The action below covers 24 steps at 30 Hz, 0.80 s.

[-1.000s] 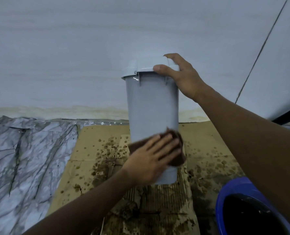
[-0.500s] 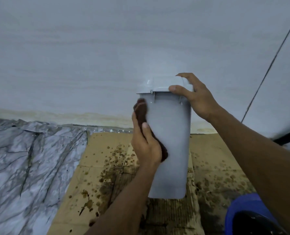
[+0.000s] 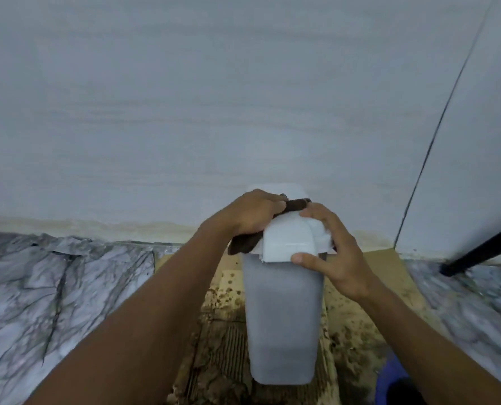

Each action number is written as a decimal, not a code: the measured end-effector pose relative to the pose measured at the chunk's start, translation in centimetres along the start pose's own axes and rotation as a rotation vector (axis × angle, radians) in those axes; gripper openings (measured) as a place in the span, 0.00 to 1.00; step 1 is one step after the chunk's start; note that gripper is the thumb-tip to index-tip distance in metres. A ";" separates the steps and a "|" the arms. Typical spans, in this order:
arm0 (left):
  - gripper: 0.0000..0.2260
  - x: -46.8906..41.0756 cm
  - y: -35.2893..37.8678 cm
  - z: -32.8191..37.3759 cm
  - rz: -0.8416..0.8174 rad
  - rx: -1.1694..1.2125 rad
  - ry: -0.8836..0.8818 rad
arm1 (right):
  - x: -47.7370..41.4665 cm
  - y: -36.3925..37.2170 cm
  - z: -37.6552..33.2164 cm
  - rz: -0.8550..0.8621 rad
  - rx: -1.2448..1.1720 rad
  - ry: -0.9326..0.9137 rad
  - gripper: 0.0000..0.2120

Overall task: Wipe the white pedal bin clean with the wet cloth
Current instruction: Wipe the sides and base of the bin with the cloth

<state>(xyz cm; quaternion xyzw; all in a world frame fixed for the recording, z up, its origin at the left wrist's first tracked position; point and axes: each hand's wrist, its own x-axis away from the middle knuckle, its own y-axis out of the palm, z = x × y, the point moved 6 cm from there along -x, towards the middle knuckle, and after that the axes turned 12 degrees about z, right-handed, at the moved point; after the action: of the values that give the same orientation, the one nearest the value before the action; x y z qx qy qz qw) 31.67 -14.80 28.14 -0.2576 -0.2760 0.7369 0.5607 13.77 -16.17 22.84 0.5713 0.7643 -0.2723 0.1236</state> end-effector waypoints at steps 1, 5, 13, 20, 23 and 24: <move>0.17 0.0 0.5 0.6 -0.055 -0.095 0.025 | 1.0 -0.2 -0.2 0.008 0.009 -0.013 0.37; 0.21 0.8 2.6 0.1 -0.127 -0.462 0.163 | 5.3 -0.9 -1.7 0.046 0.015 -0.034 0.32; 0.22 2.0 5.8 -1.8 0.055 -0.470 0.323 | 10.8 2.1 -5.9 0.098 0.677 0.122 0.47; 0.20 -0.4 7.9 1.2 -0.126 -0.411 0.559 | 11.9 6.3 -5.8 0.042 0.916 0.117 0.53; 0.20 -2.1 8.8 2.4 -0.174 -0.398 0.589 | 12.2 5.7 -5.9 0.111 0.899 0.002 0.45; 0.21 -2.6 8.8 2.4 -0.182 -0.383 0.587 | 12.2 5.3 -5.6 0.121 0.879 -0.026 0.43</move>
<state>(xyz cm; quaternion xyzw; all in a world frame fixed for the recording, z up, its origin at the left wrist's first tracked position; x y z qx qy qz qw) 24.56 -19.54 23.90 -0.5329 -0.2582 0.5138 0.6208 15.61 -2.14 19.92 0.6099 0.5392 -0.5710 -0.1058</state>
